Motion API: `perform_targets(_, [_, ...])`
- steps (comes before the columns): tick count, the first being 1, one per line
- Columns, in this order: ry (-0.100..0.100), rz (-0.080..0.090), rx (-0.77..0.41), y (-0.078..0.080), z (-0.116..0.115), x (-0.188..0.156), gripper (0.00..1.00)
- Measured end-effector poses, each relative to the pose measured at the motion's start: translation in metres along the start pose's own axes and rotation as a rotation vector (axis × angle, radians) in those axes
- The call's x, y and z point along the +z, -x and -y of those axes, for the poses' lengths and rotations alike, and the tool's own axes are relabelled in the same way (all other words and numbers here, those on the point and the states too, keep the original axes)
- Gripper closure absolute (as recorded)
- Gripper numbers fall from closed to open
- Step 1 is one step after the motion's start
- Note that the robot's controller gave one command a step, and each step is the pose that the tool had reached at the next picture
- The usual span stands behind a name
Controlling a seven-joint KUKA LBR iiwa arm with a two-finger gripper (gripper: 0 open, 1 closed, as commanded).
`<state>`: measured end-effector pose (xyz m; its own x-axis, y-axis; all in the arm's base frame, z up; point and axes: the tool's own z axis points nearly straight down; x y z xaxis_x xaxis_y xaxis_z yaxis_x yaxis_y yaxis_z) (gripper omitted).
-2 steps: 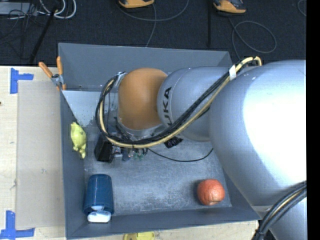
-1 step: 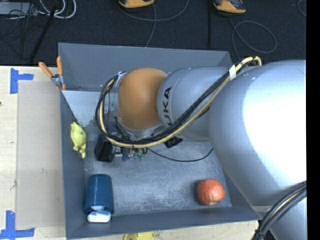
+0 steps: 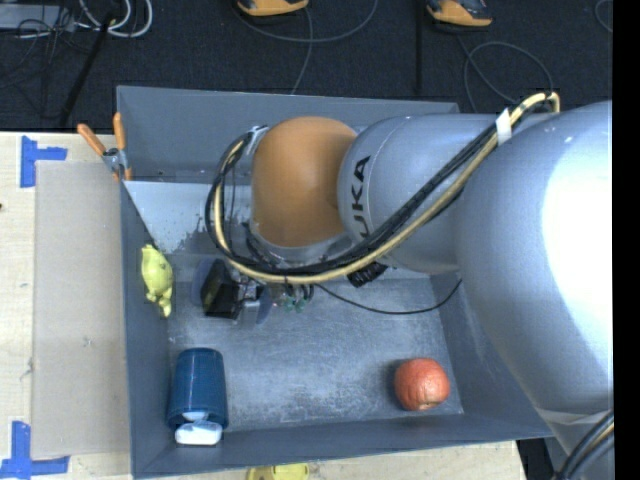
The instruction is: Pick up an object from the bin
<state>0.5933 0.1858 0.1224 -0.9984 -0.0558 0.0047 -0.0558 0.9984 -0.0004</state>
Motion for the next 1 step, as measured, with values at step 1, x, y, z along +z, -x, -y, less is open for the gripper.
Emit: perform_targets(1, [0.001, 0.007, 0.018, -0.0189, -0.0092, -0.155, 1.0])
